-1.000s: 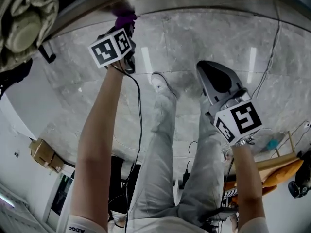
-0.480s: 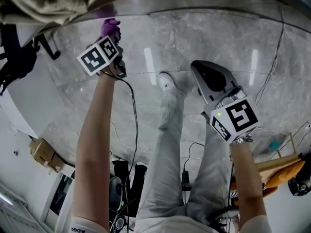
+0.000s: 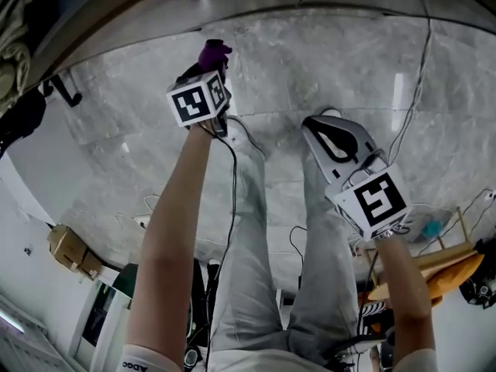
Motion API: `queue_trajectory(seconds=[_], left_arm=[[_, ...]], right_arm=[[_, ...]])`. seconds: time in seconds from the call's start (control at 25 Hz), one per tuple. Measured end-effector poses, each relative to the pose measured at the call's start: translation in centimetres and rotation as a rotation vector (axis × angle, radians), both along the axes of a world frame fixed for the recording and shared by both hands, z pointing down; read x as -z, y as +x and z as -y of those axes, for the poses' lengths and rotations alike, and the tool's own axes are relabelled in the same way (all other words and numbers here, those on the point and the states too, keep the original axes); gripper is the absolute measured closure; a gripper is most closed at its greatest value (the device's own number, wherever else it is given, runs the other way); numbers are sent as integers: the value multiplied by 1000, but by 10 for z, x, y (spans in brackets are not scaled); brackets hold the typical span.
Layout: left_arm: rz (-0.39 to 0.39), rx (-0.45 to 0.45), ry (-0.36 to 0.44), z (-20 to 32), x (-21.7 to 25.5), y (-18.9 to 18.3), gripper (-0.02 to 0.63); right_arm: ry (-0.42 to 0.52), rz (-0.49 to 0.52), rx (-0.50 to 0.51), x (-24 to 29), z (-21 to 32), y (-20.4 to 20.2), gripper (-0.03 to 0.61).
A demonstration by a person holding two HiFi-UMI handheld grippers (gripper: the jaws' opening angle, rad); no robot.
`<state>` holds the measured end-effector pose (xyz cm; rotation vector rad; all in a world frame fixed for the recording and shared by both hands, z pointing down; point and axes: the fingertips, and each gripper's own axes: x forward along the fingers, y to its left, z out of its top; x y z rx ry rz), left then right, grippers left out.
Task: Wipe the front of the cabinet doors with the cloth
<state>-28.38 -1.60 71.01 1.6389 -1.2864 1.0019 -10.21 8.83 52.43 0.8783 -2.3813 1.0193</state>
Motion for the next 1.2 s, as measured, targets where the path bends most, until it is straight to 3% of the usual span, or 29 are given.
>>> queue_trajectory(seconds=[0.16, 0.24, 0.44, 0.6, 0.72, 0.84, 1.0, 1.2], left_arm=[[-60, -36, 12, 19, -17, 87, 471], [-81, -43, 21, 29, -23, 119, 471], [-66, -118, 28, 53, -38, 174, 471], [-46, -145, 31, 73, -54, 197, 471], [-60, -130, 25, 83, -57, 199, 471], [-74, -137, 13, 83, -56, 187, 471], [-62, -93, -21, 84, -58, 138, 471], [10, -109, -40, 84, -58, 62, 471]], right_arm=[[-19, -44, -5, -16, -11, 68, 549], [-23, -58, -54, -22, -13, 100, 549], [-18, -79, -199, -33, -5, 160, 549], [-23, -78, -371, -46, 3, 197, 549], [-30, -74, -482, -53, 0, 210, 549], [-47, -70, -517, -58, -9, 200, 549], [-59, -72, -453, -57, -11, 153, 549], [-43, -50, -382, -55, 4, 97, 549]])
